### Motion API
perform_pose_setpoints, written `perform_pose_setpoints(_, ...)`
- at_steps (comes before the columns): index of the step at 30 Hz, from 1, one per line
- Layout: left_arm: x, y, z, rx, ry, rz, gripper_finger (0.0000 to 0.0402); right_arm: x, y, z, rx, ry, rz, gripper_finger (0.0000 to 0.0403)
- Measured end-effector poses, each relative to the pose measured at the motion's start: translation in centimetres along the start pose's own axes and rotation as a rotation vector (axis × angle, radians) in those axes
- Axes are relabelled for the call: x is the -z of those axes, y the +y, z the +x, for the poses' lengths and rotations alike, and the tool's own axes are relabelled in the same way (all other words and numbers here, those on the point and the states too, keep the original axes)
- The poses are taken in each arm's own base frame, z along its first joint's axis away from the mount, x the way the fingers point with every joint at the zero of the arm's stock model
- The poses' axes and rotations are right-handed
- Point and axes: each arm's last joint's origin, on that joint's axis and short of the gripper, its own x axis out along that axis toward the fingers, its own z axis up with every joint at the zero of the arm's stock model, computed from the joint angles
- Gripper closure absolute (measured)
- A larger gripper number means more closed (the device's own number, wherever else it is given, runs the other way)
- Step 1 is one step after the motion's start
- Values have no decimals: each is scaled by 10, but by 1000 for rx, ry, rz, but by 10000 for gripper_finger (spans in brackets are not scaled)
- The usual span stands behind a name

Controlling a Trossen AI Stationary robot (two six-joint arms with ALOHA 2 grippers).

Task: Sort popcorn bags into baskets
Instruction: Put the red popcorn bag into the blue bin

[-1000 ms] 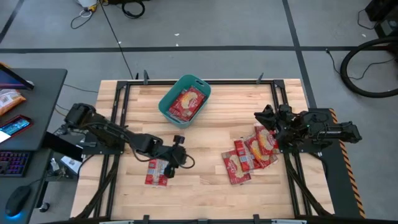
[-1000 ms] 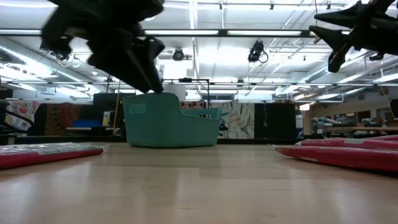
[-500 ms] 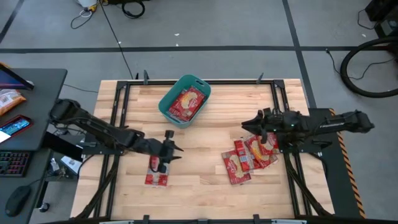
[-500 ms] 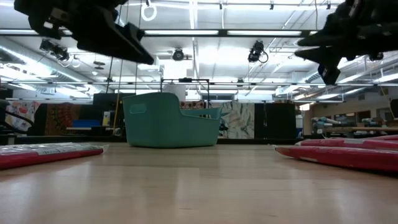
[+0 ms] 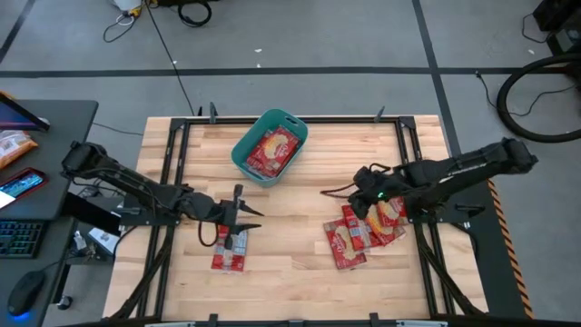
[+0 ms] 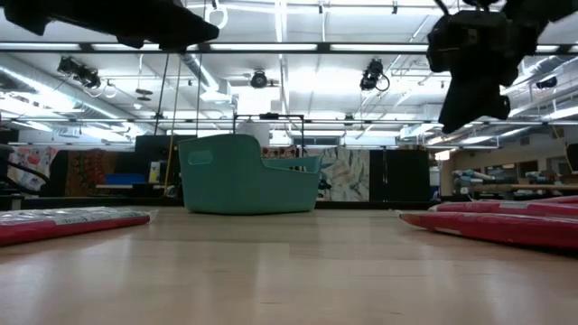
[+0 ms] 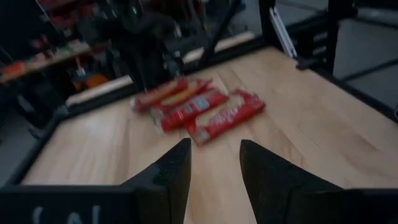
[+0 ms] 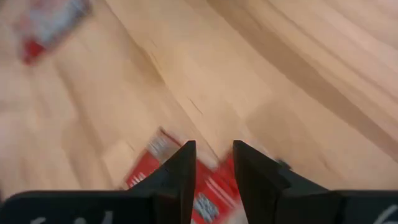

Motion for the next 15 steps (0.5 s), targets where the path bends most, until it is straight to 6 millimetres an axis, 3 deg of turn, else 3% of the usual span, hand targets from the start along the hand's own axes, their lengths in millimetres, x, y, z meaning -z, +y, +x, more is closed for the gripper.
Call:
perform_pose_setpoints(7, 10, 1, -5, -35, -93, 19, 260, -10, 13, 0, 289, 238, 47, 291)
perform_pose_setpoints(15, 19, 1, -10, -47, -83, 5, 260, 6, 2, 18, 655, 566, 57, 287)
